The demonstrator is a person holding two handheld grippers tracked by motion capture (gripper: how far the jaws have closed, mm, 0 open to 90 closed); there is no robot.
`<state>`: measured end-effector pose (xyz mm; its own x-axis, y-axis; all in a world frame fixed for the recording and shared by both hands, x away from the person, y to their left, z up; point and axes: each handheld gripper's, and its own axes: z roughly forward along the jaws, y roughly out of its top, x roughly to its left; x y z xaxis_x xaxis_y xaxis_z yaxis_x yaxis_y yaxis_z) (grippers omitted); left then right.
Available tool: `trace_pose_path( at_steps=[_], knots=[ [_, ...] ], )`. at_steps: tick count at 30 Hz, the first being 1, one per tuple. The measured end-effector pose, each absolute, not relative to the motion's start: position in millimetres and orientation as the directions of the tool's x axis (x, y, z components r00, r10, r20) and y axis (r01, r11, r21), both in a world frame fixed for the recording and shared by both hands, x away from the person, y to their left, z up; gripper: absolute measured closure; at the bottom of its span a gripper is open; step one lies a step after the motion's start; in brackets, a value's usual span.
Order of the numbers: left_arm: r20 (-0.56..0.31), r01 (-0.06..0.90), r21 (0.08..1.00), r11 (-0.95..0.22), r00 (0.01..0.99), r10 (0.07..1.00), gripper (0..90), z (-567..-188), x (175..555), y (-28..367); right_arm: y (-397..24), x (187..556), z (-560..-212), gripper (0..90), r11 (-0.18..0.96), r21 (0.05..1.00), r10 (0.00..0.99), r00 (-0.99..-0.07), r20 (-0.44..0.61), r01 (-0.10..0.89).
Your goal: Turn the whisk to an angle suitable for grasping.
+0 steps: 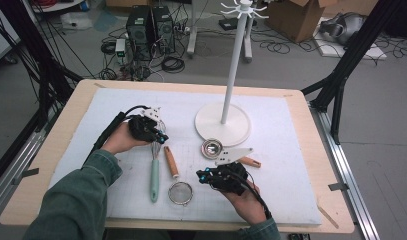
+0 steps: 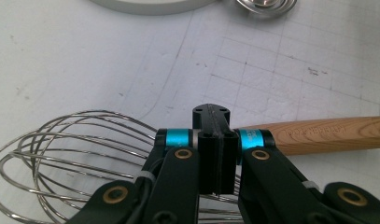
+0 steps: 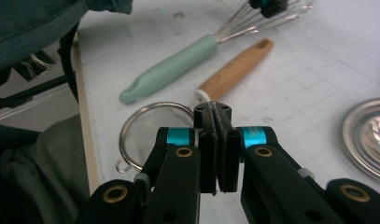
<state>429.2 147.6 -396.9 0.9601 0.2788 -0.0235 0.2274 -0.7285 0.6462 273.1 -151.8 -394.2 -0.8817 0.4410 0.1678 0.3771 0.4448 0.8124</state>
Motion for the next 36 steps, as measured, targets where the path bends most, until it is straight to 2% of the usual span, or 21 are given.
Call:
trace_pose_path(
  at_steps=[13,24,36],
  knots=[
    [-0.014,0.237,0.608,-0.758,0.958,0.288,89.7,-399.9,431.1,155.1,-112.2,273.2,-402.3,89.4,0.48,0.797,0.367,-0.909,0.197,0.367],
    [-0.019,0.267,0.613,-0.743,0.946,0.325,89.6,-407.2,427.3,172.3,-77.1,268.4,-403.9,89.4,0.529,0.791,0.274,-0.944,0.185,0.308],
    [-0.012,0.27,0.61,-0.745,0.943,0.332,89.6,-406.0,425.2,185.9,-39.6,259.6,-410.4,89.5,0.578,0.761,0.223,-0.954,0.202,0.296]
  ],
)
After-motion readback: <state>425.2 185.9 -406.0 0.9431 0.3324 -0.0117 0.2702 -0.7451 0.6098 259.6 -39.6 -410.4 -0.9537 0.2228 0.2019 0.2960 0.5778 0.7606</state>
